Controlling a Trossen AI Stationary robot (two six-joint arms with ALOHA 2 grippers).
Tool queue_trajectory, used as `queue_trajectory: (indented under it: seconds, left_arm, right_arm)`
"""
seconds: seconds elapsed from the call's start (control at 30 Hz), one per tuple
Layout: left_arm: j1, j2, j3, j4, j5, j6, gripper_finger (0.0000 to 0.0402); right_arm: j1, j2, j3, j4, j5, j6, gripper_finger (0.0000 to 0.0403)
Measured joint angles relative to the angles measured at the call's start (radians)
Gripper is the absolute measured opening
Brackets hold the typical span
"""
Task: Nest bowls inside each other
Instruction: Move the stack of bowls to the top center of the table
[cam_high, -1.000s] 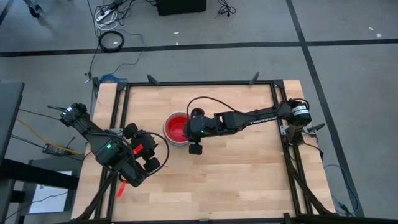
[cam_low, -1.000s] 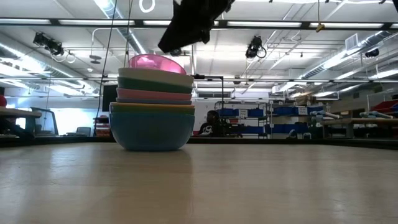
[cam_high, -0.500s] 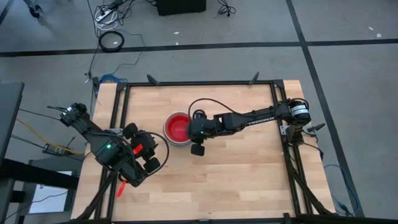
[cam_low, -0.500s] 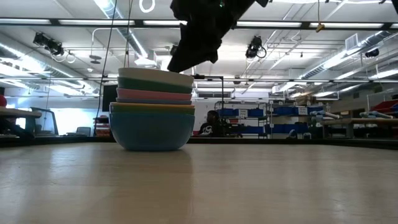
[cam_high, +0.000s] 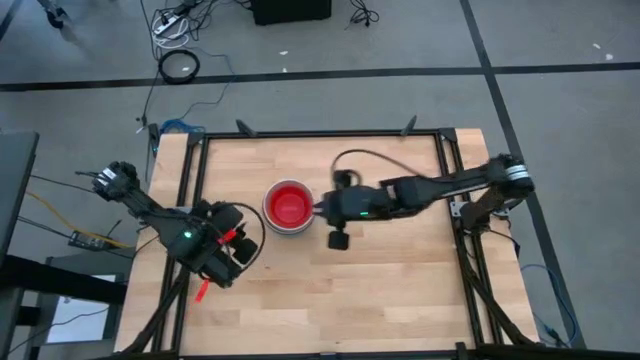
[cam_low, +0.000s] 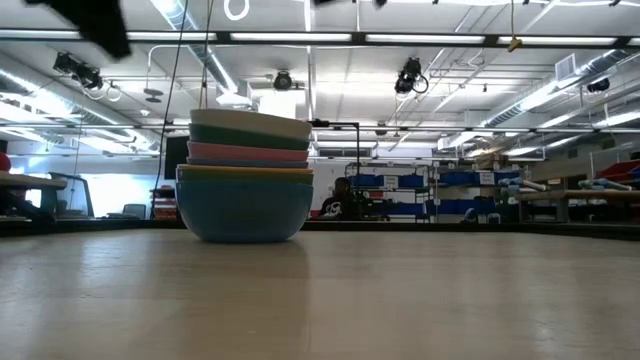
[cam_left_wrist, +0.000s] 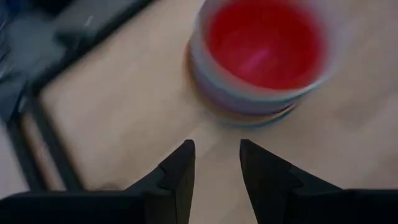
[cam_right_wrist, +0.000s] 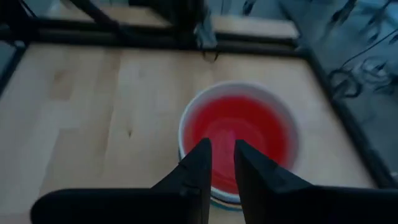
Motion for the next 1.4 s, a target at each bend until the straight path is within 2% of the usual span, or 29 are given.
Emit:
queue_trajectory:
  seconds: [0.07,0.17,0.4,0.6,0.93,1.13,1.4]
  left_arm:
    - [0.005,-0.005,-0.093,0.004,0.043,-0.087,0.0136]
    - [0.012,-0.011,-0.205,0.028,0.053,-0.191,0.0136]
    - [0.089,-0.010,-0.425,0.298,0.036,-0.184,0.0136]
    - [0.149,-0.010,-0.555,0.574,0.014,-0.073,0.0136]
    - [0.252,-0.010,-0.722,0.972,-0.036,0.100,0.0136]
    - [0.317,-0.010,-0.747,1.106,-0.073,0.240,0.0136]
    - [0.450,-0.008,-0.747,1.363,-0.074,0.520,0.0136]
  right_arm:
    - [0.028,-0.067,0.000,-0.031,0.040,-0.005,0.0055]
    - [0.071,-0.152,0.000,-0.067,0.096,-0.005,0.0055]
    - [0.149,-0.280,0.000,-0.071,0.152,0.007,0.0052]
    - [0.176,-0.295,0.000,-0.071,0.178,0.010,0.0052]
    - [0.180,-0.244,0.001,-0.083,0.183,0.011,0.0051]
    - [0.181,-0.230,0.000,-0.083,0.186,0.018,0.0050]
    - [0.181,-0.230,0.000,-0.083,0.189,0.020,0.0050]
